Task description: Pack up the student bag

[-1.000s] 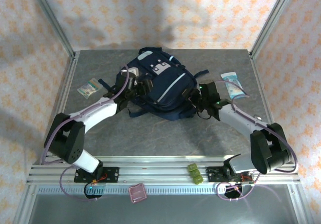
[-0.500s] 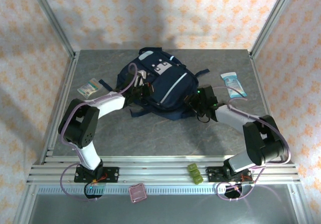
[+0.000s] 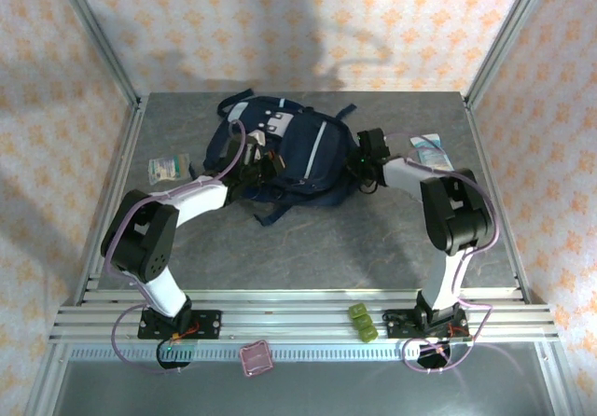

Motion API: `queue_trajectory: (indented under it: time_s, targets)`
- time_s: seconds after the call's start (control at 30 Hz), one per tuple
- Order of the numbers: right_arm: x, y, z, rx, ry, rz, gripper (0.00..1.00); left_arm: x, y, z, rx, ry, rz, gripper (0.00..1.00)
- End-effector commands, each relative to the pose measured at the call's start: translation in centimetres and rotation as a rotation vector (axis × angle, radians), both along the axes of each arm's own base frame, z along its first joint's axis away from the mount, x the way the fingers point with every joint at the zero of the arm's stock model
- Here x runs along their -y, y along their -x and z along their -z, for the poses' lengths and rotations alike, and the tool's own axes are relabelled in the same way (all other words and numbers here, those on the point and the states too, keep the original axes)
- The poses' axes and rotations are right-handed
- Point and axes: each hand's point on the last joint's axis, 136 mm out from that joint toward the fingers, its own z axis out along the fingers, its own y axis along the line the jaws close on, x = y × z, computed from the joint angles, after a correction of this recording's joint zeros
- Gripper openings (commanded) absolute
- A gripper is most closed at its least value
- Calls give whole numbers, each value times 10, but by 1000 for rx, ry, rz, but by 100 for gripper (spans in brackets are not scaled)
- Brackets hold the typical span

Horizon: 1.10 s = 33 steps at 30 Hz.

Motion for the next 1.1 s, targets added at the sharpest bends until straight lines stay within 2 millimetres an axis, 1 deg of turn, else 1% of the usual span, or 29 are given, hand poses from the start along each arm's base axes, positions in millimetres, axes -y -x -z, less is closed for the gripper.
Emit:
queue_trajectory:
  time_s: [0.0, 0.07, 0.13, 0.23, 0.3, 0.37, 0.43, 0.53, 0.63, 0.7, 0.8, 0.9, 0.97, 1.03, 1.07]
  targets:
    - [-8, -16, -24, 56, 19, -26, 34, 30, -13, -54, 95, 126, 67, 0]
    - [-6, -12, -38, 75, 51, -28, 42, 31, -18, -64, 104, 142, 58, 0]
    - [-1, -1, -50, 81, 96, -27, 48, 33, -22, -75, 111, 164, 46, 0]
    - [8, 17, -66, 102, 140, -20, 50, 35, -27, -88, 115, 186, 39, 0]
    - [6, 33, -76, 130, 149, -37, 48, 36, -29, -94, 110, 195, 35, 0]
    - [-9, 48, -88, 185, 115, -91, 43, 37, -30, -98, 106, 206, 32, 0]
    - [-32, 63, -99, 248, 47, -170, 37, 37, -30, -99, 102, 215, 27, 0]
    - [-64, 83, -107, 317, -32, -285, 29, 36, -30, -100, 99, 218, 20, 0]
    - [-92, 95, -106, 353, -85, -369, 27, 36, -28, -99, 89, 229, 18, 0]
    - [-100, 94, -97, 340, -87, -382, 26, 37, -27, -100, 87, 244, 18, 0]
    - [-98, 86, -75, 301, -48, -356, 23, 37, -25, -106, 96, 265, 21, 0]
    - [-95, 81, -55, 243, -7, -329, 22, 39, -23, -112, 107, 273, 29, 0]
    - [-91, 82, -47, 212, 24, -319, 21, 38, -22, -114, 112, 272, 28, 0]
    - [-89, 86, -50, 212, 28, -318, 22, 38, -21, -115, 116, 273, 31, 0]
    - [-88, 88, -57, 228, 23, -316, 24, 38, -21, -115, 115, 273, 32, 0]
